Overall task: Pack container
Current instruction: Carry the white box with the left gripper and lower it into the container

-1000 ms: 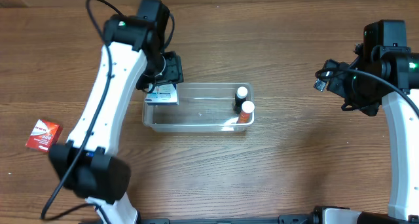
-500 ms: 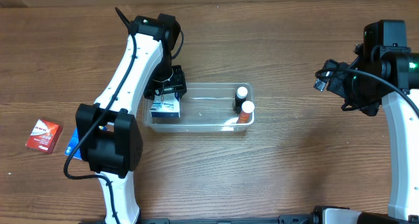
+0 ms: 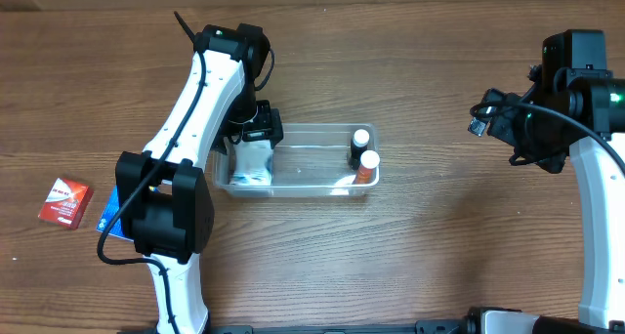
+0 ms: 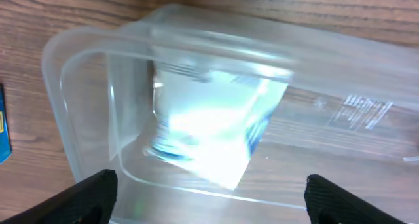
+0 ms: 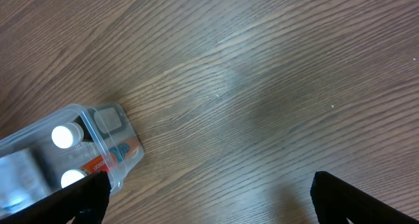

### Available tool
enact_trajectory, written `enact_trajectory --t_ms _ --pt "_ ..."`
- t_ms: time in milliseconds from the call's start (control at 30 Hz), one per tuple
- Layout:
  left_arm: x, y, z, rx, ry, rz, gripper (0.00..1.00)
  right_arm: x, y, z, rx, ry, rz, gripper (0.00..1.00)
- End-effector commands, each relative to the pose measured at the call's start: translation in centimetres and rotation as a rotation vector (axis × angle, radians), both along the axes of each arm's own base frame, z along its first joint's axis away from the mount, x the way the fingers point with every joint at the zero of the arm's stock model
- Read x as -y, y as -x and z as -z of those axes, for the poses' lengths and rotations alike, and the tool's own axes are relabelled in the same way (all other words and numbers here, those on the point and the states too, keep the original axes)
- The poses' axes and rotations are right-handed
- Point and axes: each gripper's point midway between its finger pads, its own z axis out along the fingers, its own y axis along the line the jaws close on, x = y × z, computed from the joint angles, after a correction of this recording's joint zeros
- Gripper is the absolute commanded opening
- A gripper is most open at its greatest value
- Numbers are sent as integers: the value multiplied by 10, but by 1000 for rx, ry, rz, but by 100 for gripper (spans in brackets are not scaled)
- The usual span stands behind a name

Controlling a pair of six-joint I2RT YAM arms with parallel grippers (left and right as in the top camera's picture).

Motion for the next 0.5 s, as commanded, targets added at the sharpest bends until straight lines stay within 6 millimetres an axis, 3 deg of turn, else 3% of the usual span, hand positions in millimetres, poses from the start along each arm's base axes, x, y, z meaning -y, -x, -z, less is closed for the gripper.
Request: enact_trajectory --t_ms 0,100,267,467 --pt "-2 3 3 -18 -12 23 93 3 0 1 -2 13 4 100" --pt "-2 3 3 -17 -12 25 89 3 0 1 -2 13 4 100" --pt "-1 0 3 -4 1 72 73 3 0 1 -3 12 4 100" --pt "9 -1 4 -2 56 183 36 3 0 1 -3 13 4 100"
